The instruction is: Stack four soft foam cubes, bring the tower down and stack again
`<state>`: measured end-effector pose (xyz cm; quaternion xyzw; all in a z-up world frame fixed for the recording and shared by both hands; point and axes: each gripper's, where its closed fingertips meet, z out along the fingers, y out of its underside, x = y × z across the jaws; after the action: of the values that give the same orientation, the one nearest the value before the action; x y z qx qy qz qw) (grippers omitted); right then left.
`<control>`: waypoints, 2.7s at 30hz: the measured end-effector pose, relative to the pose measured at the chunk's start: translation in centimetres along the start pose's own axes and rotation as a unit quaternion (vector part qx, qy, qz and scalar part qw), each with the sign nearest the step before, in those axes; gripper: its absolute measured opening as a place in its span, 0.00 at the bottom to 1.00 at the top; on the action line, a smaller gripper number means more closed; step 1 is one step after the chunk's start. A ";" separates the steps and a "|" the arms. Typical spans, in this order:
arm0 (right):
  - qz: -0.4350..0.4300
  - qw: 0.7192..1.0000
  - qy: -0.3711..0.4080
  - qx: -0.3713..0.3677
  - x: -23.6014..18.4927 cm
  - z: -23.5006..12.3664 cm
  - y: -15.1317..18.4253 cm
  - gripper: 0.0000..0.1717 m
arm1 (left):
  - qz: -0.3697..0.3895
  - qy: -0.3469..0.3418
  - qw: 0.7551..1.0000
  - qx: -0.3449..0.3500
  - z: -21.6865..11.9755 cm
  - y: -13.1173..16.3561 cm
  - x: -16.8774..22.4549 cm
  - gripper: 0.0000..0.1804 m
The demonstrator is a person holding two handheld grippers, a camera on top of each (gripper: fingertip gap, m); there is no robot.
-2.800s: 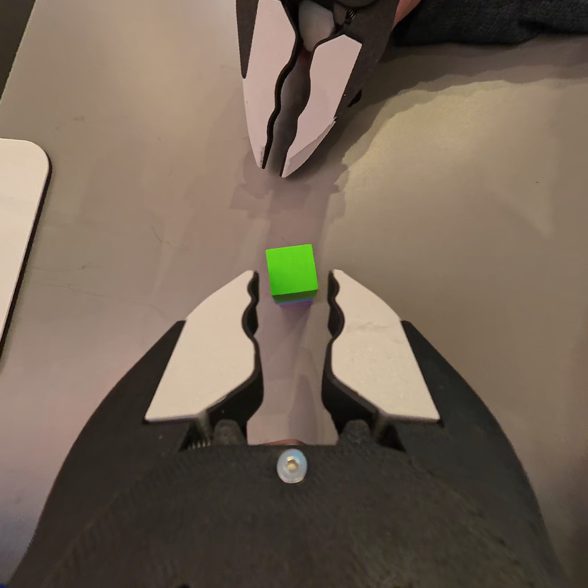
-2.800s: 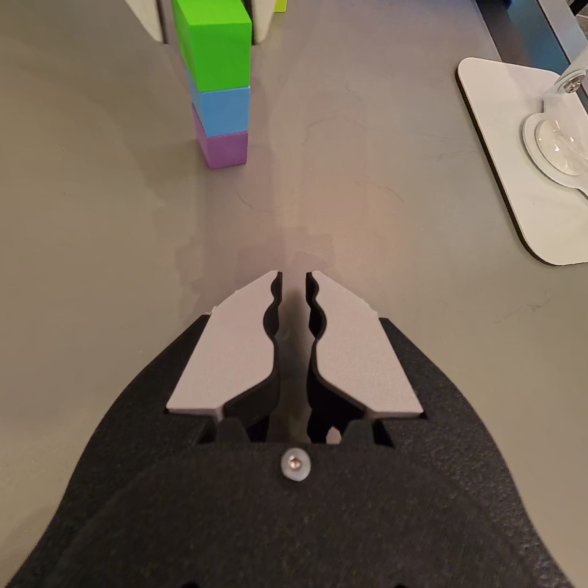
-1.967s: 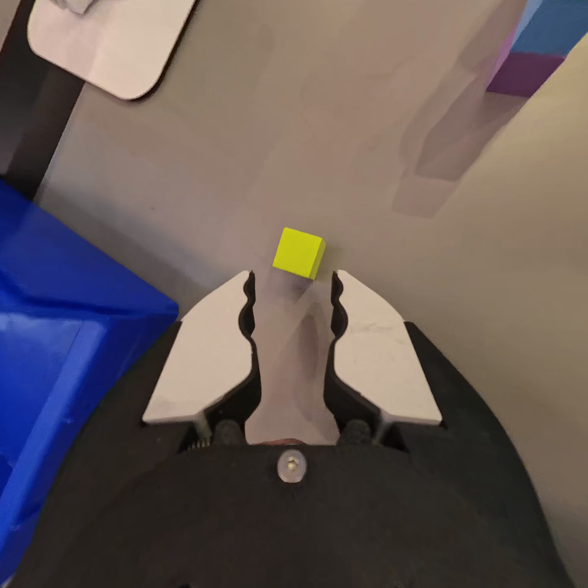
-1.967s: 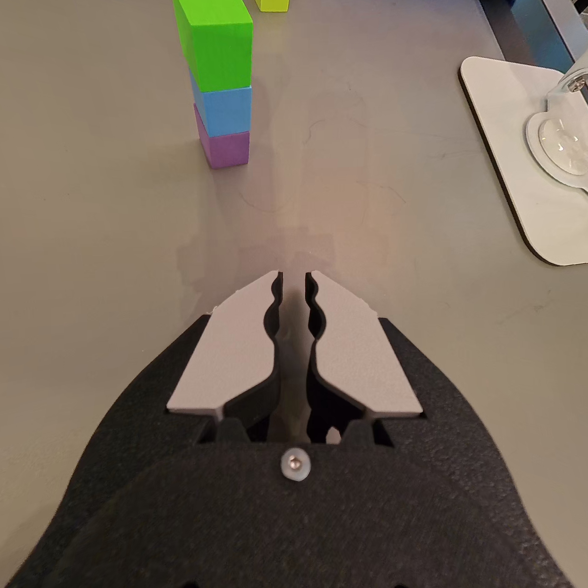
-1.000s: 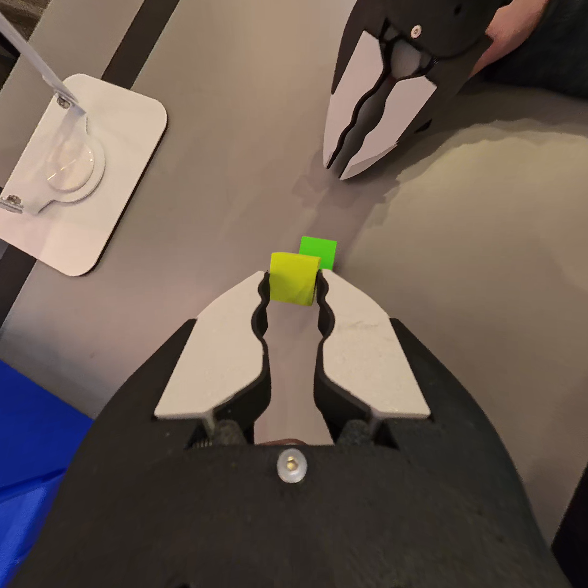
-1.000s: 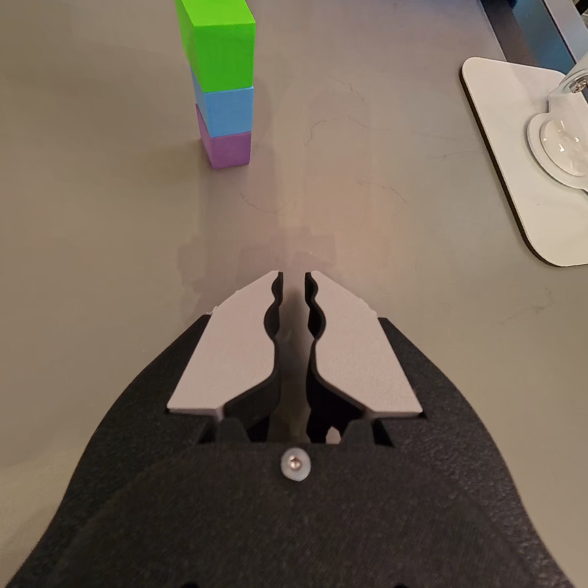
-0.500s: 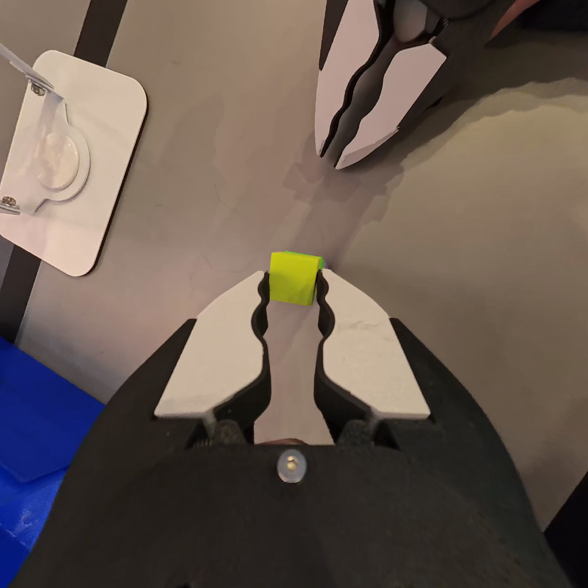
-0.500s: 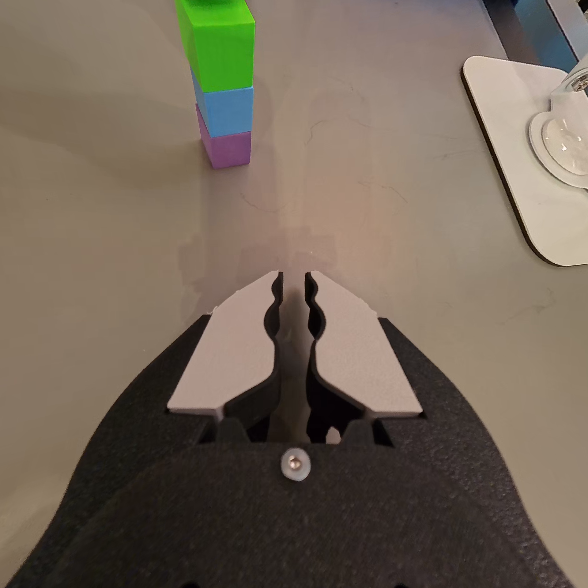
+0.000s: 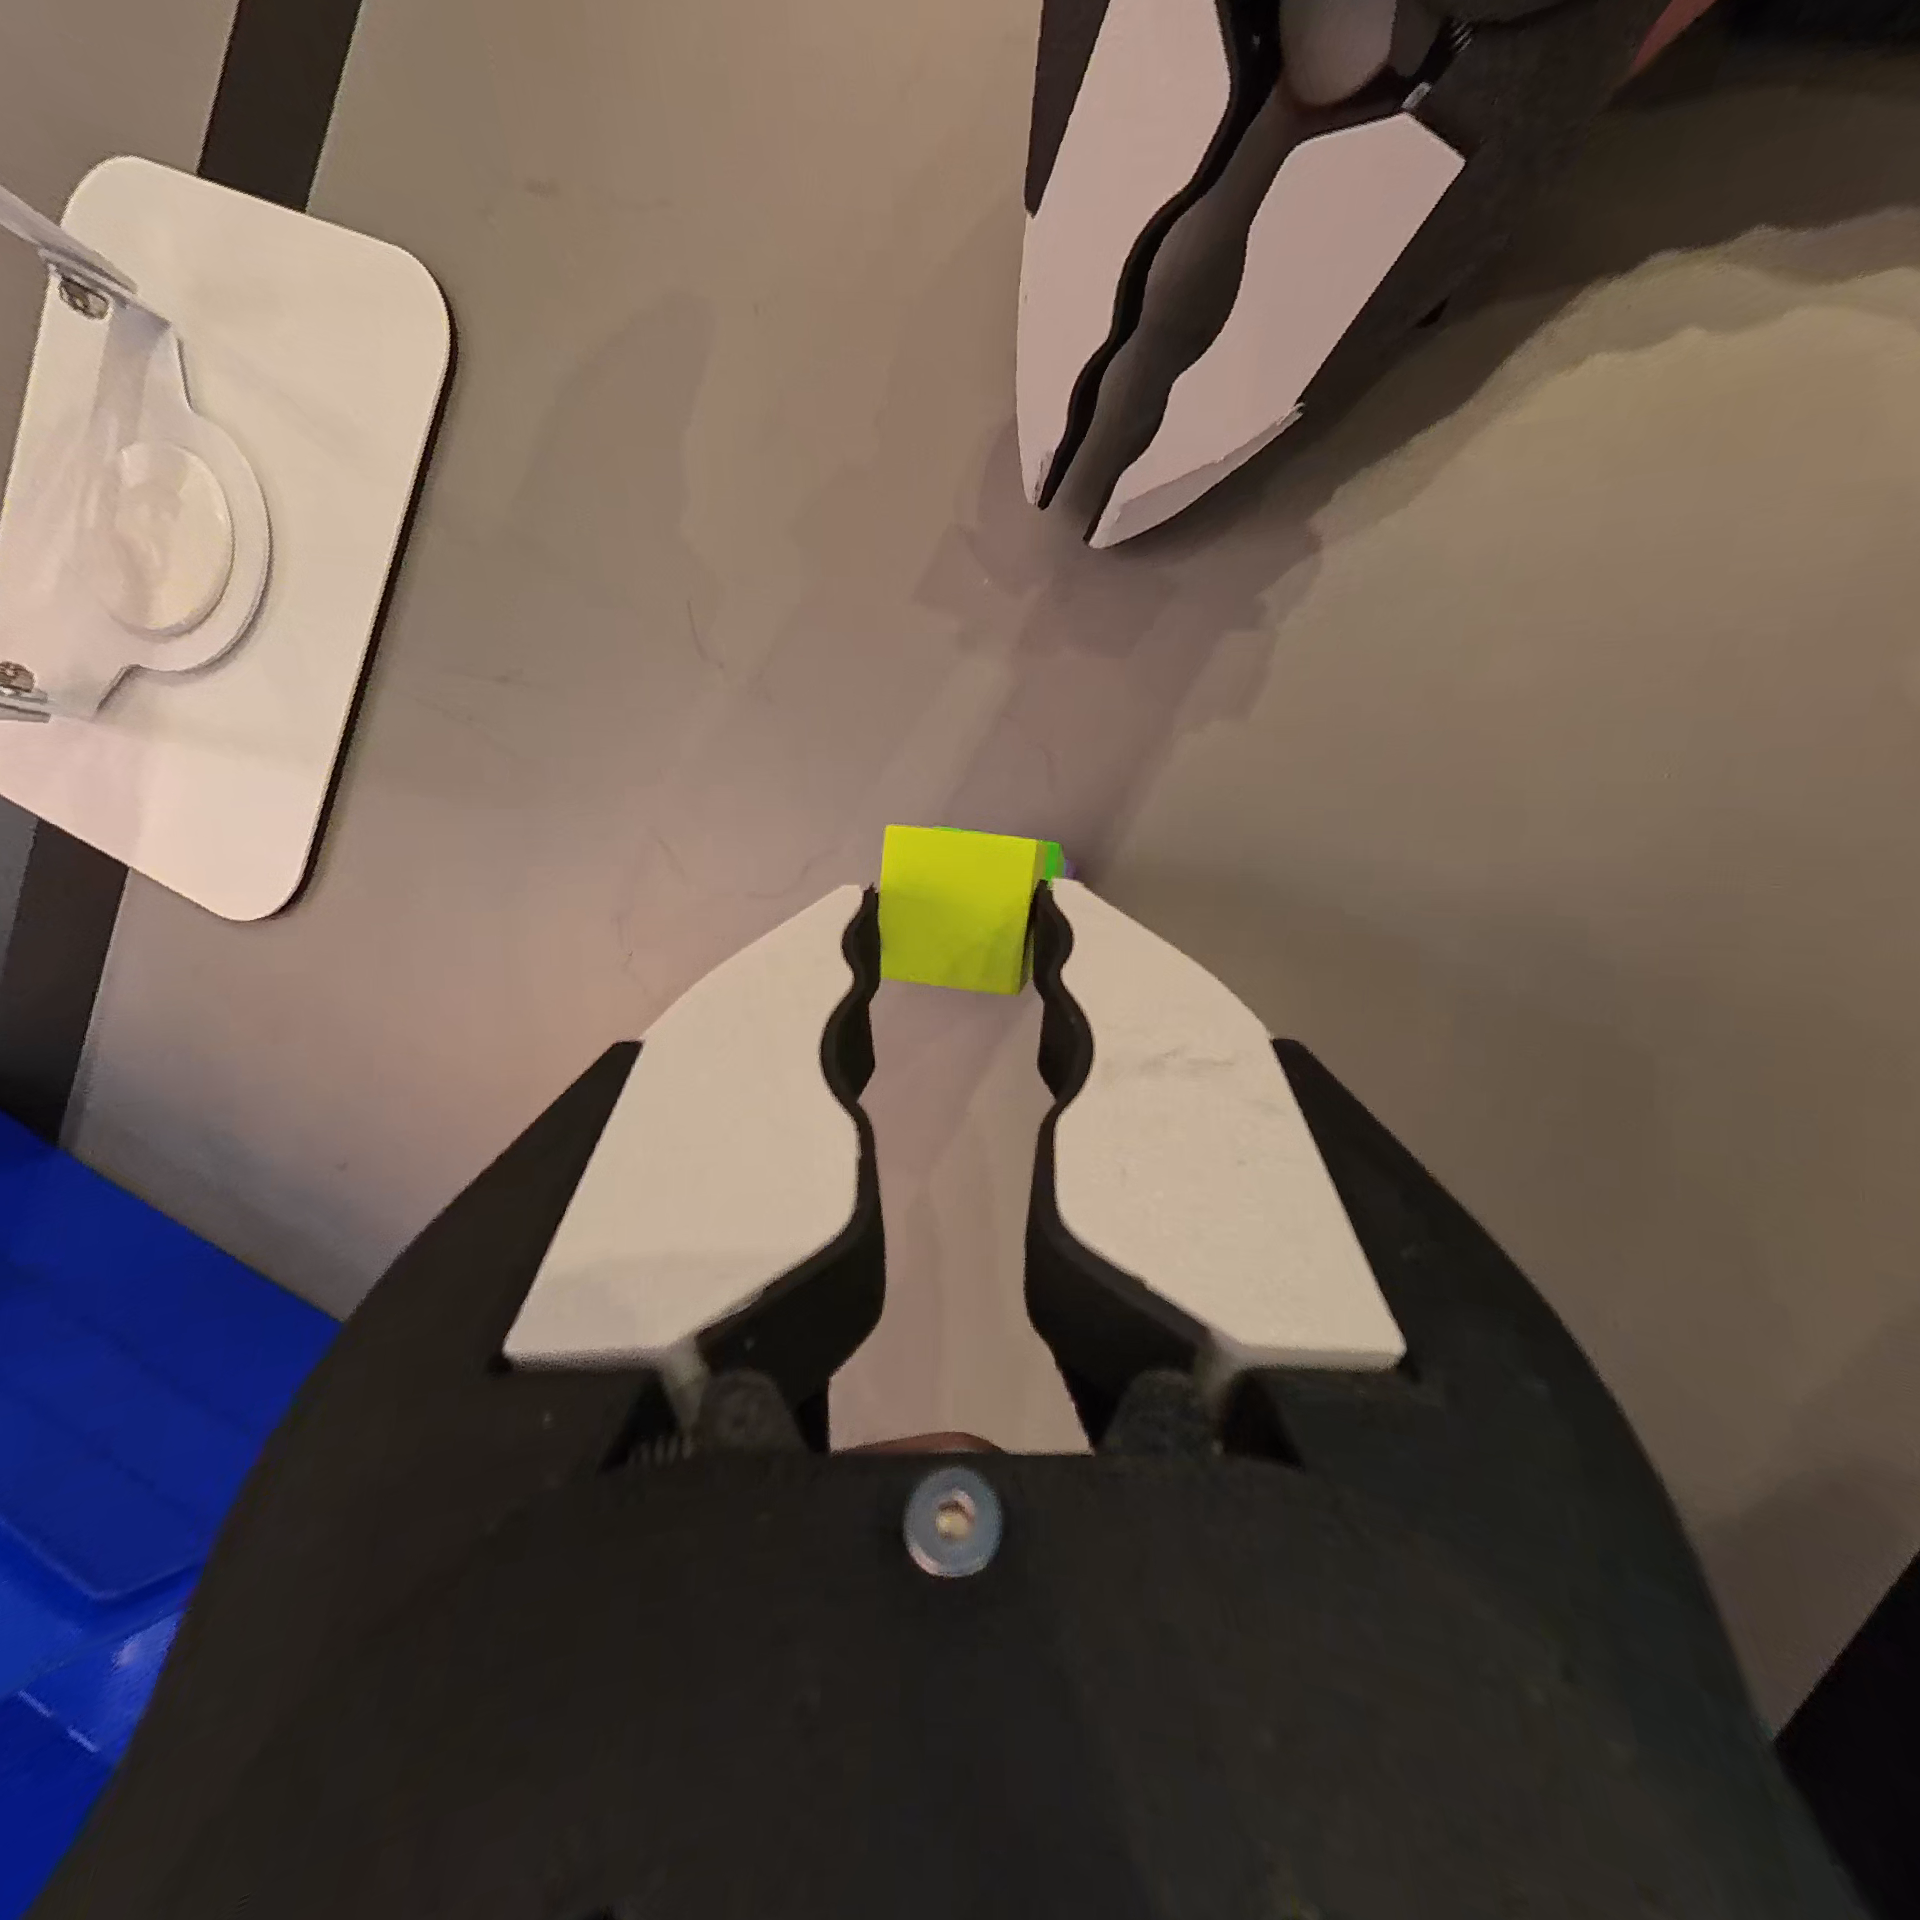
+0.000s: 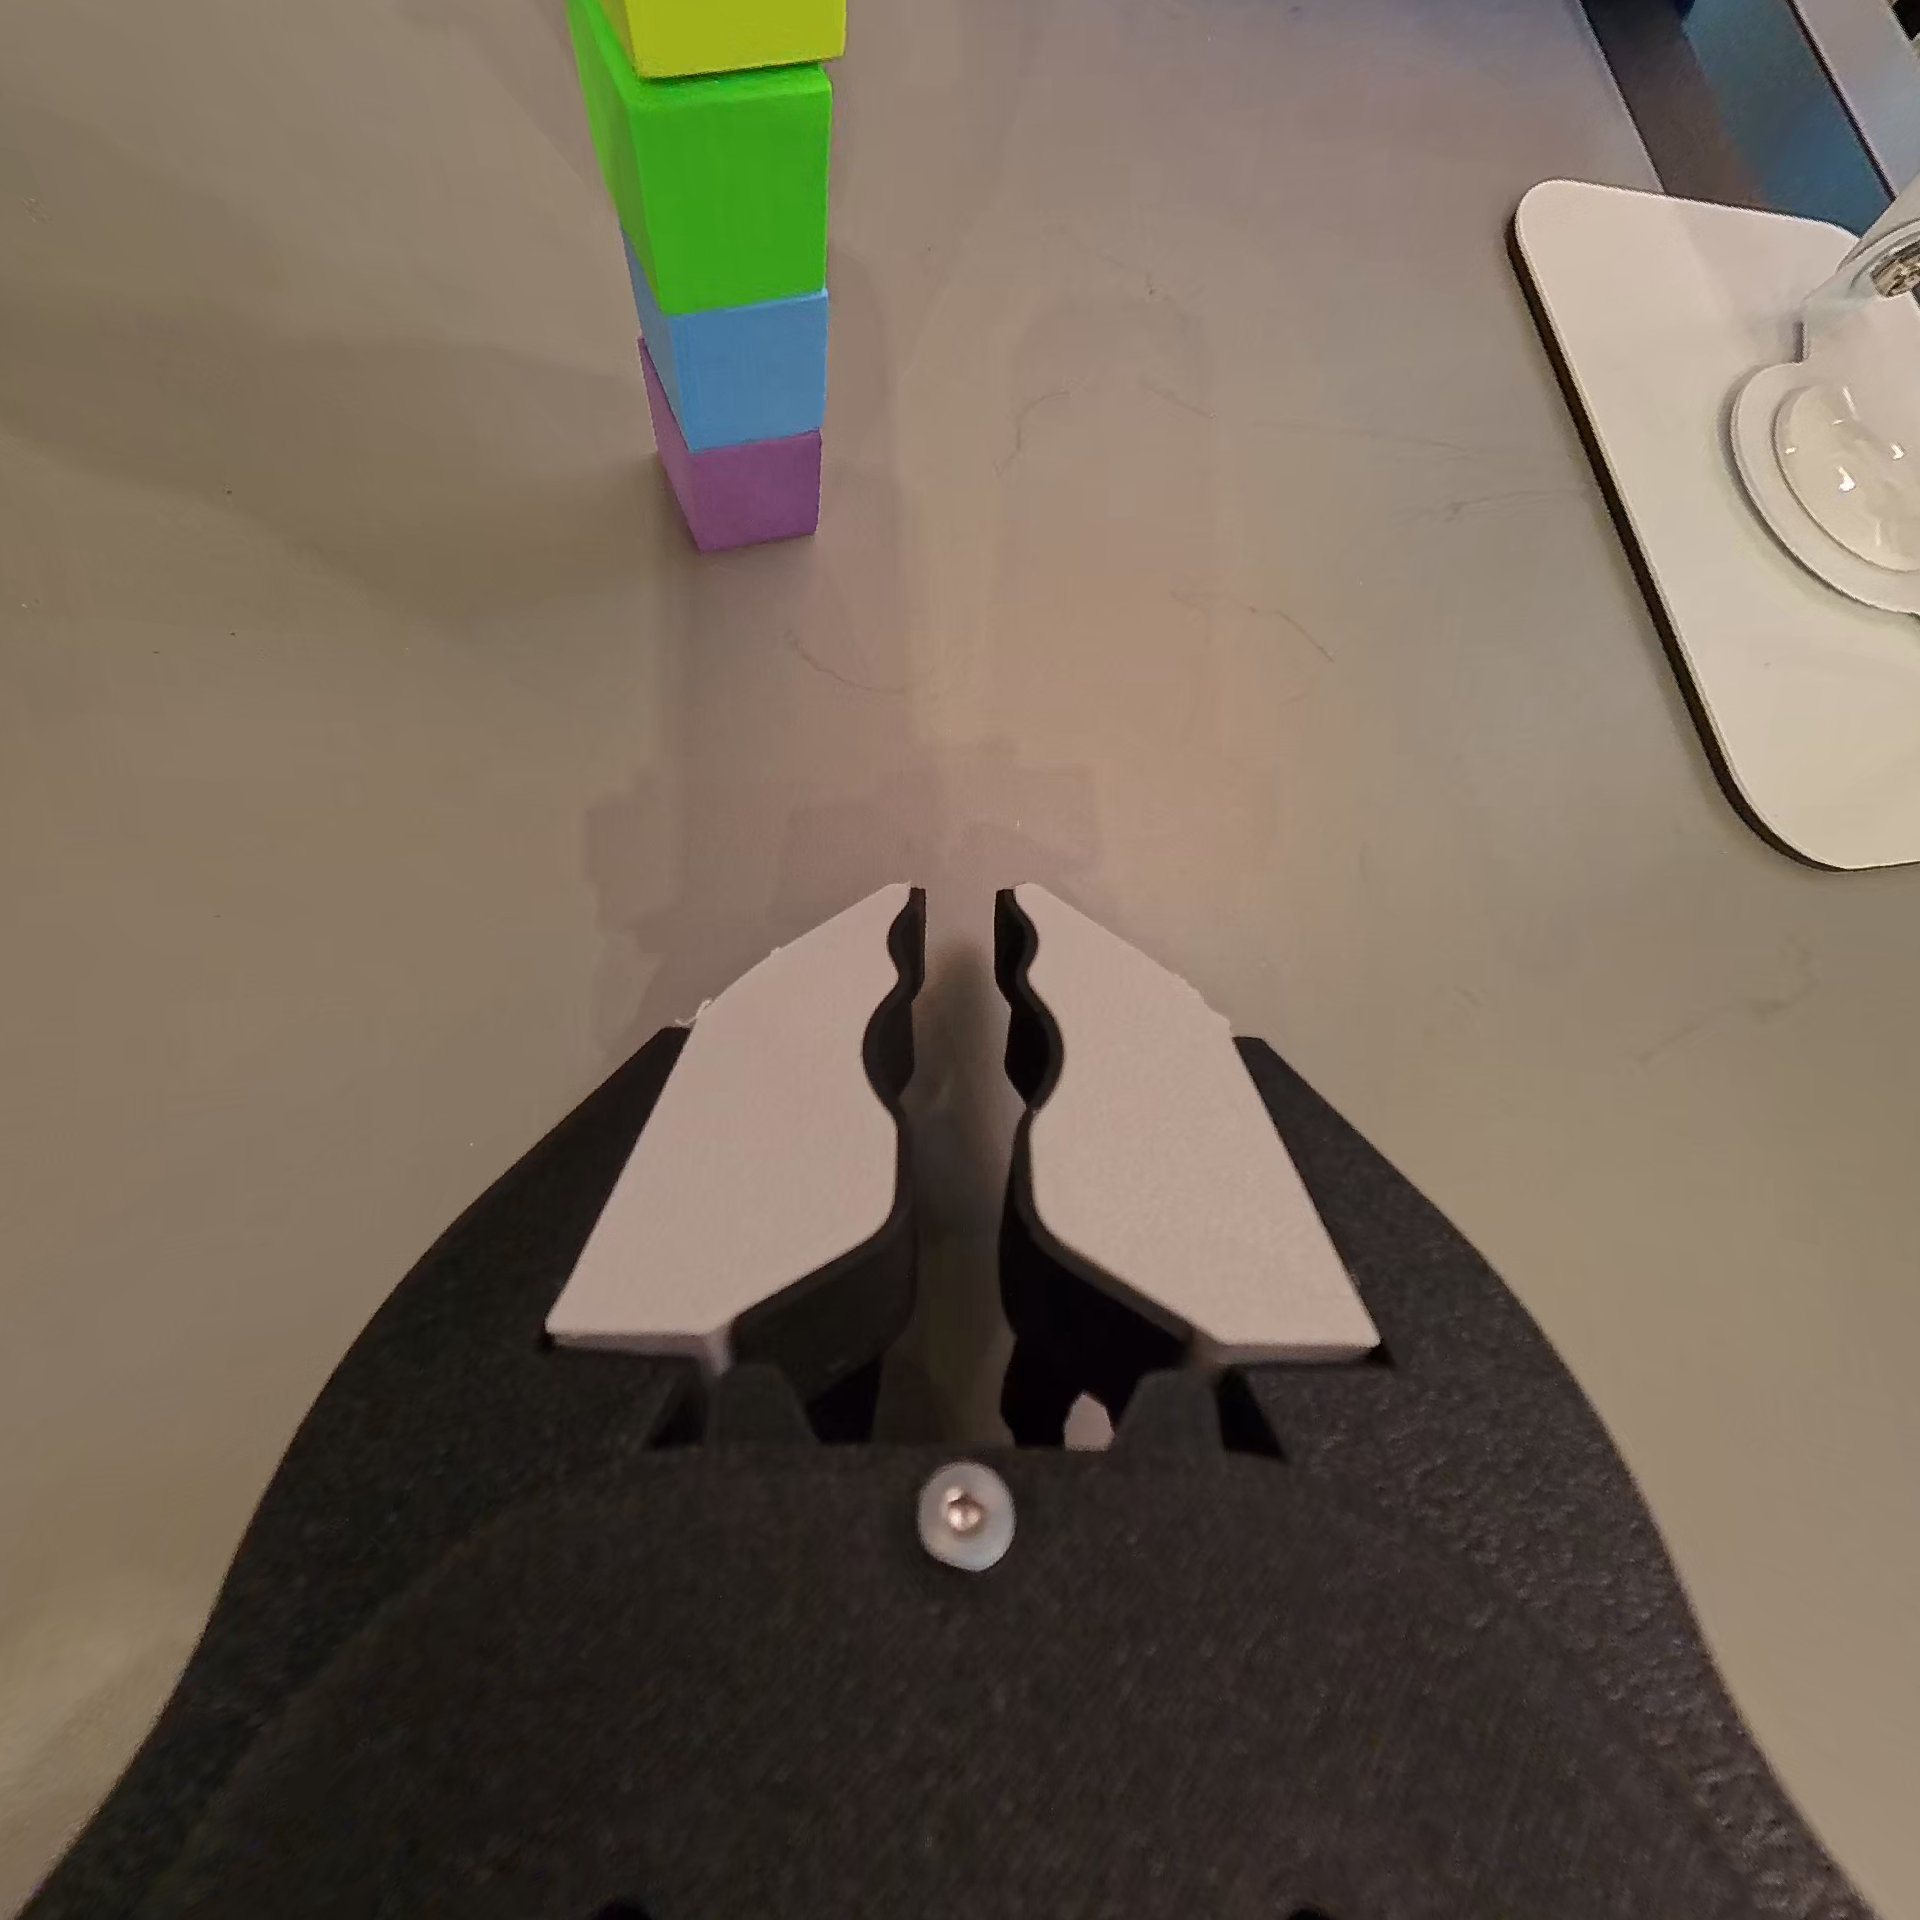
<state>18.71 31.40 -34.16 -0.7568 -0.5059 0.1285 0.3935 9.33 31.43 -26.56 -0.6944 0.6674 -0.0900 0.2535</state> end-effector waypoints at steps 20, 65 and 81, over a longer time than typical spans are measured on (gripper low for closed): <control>0.000 1.000 -0.001 0.000 0.0 0.0 0.0 0.07 | 0.033 0.011 0.999 -0.010 0.1 0.1 0.0 0.15; 0.000 1.000 -0.002 0.000 0.0 0.0 0.0 0.07 | 0.075 0.045 0.996 -0.008 0.0 0.4 0.1 0.16; -0.001 1.000 -0.003 0.000 -0.1 0.1 0.0 0.07 | 0.047 0.036 0.998 0.001 -0.2 1.0 -1.0 0.29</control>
<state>18.64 31.35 -34.22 -0.7559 -0.5076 0.1302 0.3924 8.24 32.34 -26.66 -0.6587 0.7077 -0.1035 0.2336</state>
